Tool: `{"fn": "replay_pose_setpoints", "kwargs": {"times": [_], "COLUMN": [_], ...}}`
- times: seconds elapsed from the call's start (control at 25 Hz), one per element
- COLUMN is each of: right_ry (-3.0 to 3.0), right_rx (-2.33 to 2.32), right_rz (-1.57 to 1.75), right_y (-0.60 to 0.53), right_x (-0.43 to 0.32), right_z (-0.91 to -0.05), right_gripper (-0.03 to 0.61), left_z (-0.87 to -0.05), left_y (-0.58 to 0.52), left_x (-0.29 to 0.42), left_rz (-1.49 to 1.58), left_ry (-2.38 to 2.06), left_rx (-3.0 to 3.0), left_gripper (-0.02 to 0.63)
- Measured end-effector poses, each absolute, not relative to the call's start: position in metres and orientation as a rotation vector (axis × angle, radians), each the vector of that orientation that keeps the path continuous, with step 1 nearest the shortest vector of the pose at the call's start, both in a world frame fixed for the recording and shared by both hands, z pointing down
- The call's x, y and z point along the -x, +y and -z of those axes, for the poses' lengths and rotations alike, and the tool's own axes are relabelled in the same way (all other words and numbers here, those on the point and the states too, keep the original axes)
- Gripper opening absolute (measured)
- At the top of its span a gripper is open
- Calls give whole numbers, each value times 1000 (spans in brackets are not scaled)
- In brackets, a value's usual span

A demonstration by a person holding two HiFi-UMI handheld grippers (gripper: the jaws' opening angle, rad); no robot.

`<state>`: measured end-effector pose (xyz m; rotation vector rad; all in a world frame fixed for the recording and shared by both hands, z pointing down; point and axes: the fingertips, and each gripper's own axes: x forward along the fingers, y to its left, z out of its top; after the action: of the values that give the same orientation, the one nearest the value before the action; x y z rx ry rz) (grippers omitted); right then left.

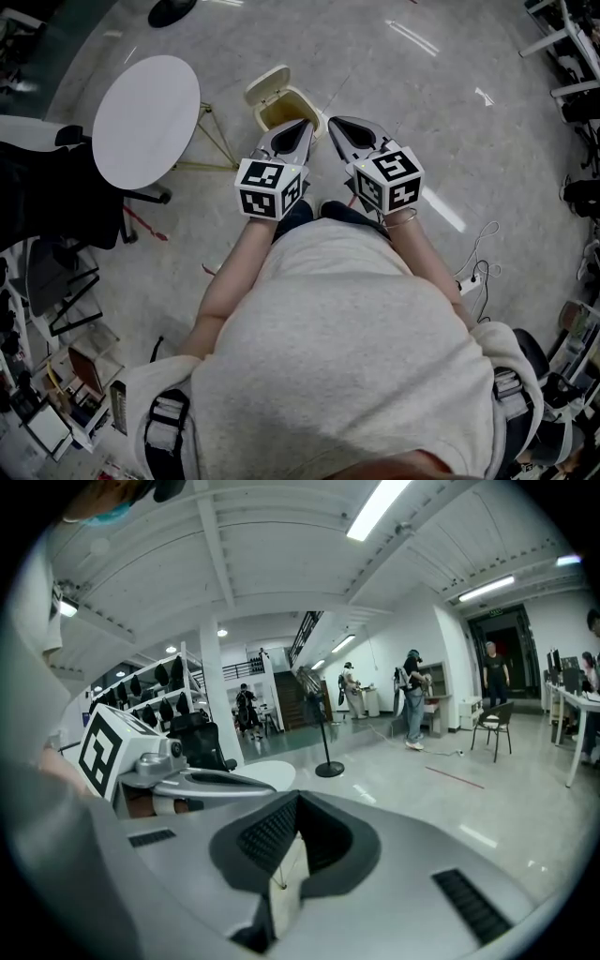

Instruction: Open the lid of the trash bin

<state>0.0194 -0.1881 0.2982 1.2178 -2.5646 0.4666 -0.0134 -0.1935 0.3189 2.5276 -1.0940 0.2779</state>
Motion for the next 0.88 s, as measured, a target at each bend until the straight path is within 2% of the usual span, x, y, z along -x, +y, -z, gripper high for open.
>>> {"fn": "replay_pose_setpoints", "kwargs": {"times": [0.88], "right_ry": [-2554], "right_rx": [-1241], "right_rz": [-461], "right_y": [-188], "right_x": [-19], "right_z": [-307], "right_gripper": [6], "left_z": [-327], "left_y": [-197], "left_x": [30], "left_rz": [-247], "left_ry": [-1118], "left_rx": [-2469], "left_gripper": [9]}}
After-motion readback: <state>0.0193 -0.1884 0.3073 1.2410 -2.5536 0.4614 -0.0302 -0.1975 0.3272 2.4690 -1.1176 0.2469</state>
